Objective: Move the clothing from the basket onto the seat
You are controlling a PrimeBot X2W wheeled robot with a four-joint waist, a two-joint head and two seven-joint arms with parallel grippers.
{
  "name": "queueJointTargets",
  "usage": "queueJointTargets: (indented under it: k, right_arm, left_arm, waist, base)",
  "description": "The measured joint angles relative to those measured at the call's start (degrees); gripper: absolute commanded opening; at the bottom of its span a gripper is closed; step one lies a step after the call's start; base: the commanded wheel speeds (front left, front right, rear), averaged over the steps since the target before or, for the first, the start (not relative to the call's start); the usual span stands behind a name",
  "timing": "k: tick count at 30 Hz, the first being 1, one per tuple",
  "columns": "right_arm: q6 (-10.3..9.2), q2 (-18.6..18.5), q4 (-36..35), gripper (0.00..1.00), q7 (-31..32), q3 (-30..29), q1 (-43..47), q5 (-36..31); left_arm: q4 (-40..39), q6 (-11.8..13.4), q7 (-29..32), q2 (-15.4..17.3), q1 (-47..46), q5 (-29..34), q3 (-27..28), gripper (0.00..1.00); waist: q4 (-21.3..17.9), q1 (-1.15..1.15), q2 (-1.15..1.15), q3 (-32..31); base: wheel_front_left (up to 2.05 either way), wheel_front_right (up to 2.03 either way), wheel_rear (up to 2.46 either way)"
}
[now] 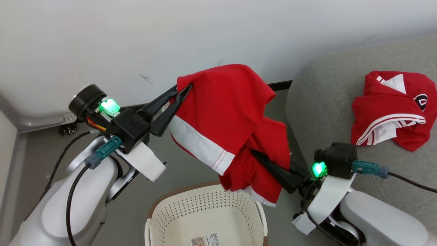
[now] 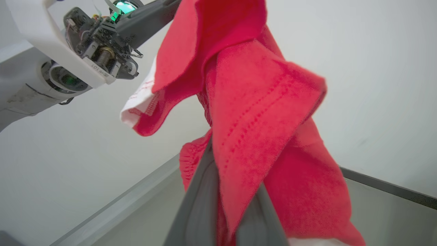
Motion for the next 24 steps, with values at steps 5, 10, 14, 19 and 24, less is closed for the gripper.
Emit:
queueJointTargets:
  k: [5, 10, 14, 19, 24]
  right_arm:
    - [0.0, -1.9, -2.2, 0.0, -1.4, -2.7, 0.0, 1.1]
    - [0.0, -3.5, -3.2, 0.0, -2.0, -6.1, -0.4, 2.1]
    - [0.0, -5.1, -3.6, 0.0, -2.2, -8.1, -1.3, 2.4]
    - [0.0, -5.9, -3.2, 0.0, -2.4, -9.6, -1.3, 2.9]
    - [0.0, -7.2, -1.9, 0.0, -2.5, -11.5, -1.4, 3.1]
  left_arm:
    - [2.4, 0.0, 0.0, 0.1, 2.3, -2.7, 0.3, 0.0]
    - [3.5, 0.0, 0.0, -0.3, 3.9, -4.8, 0.4, 0.0]
    - [4.3, 0.0, 0.0, -0.8, 5.1, -7.0, 0.6, 0.68]
    - [4.8, -0.2, 0.0, -1.0, 5.7, -9.5, 0.9, 1.0]
    - [3.7, -0.2, 0.0, -0.9, 6.6, -9.9, -0.8, 1.0]
  waist:
    - [-1.3, 0.0, 0.0, 0.1]
    - [-2.3, 0.0, 0.0, 0.2]
    - [-3.3, 0.0, 0.0, 0.3]
    - [-4.3, 0.0, 0.0, 0.6]
    - [-5.1, 0.0, 0.0, 0.7]
  base:
    - [0.0, 0.0, 0.0]
    - [0.0, 0.0, 0.0]
    - [0.0, 0.0, 0.0]
    - [0.0, 0.0, 0.0]
    - [0.0, 0.0, 0.0]
